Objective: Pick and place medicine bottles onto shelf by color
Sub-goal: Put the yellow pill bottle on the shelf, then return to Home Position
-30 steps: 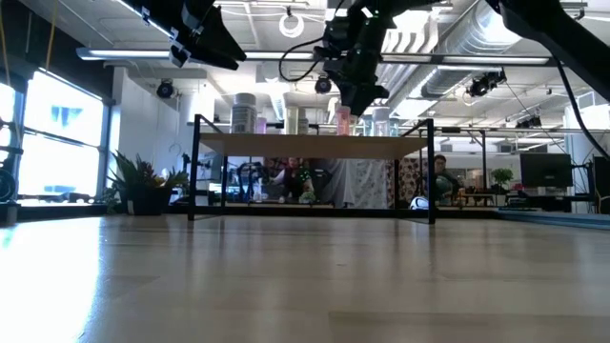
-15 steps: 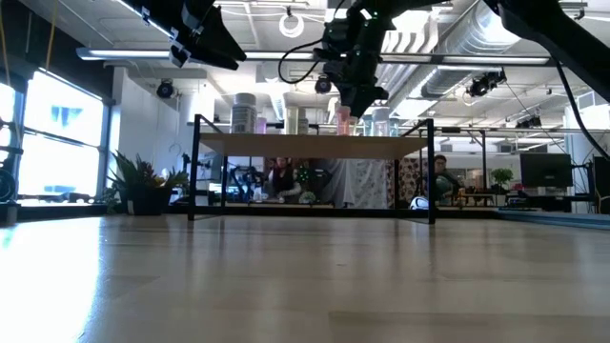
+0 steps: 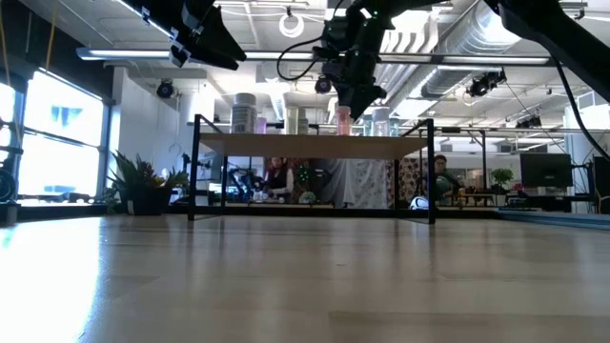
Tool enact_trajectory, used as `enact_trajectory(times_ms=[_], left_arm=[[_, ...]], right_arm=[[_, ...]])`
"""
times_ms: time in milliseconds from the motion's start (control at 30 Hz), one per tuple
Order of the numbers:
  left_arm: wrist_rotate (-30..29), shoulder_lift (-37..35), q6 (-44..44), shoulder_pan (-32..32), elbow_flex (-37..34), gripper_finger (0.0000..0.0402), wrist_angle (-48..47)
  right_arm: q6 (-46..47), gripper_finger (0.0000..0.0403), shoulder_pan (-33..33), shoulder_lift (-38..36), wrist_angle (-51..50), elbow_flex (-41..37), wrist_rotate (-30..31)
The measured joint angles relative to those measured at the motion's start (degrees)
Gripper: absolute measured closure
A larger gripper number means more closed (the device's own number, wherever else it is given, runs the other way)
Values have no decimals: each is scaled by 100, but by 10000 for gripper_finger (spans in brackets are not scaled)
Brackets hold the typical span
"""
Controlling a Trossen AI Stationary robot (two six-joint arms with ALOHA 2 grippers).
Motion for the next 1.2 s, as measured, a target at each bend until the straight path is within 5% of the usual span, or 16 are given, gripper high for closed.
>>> enact_trajectory(times_ms=[700,1200], left_arm=[[174,-864,2,-590,-8,220,-278],[498,-3144,-304,-1436,-2561,220,1146]], right_arm=[[142,240,235,-1000,-225,13,5],[117,240,1572,-2195,649,16,75]])
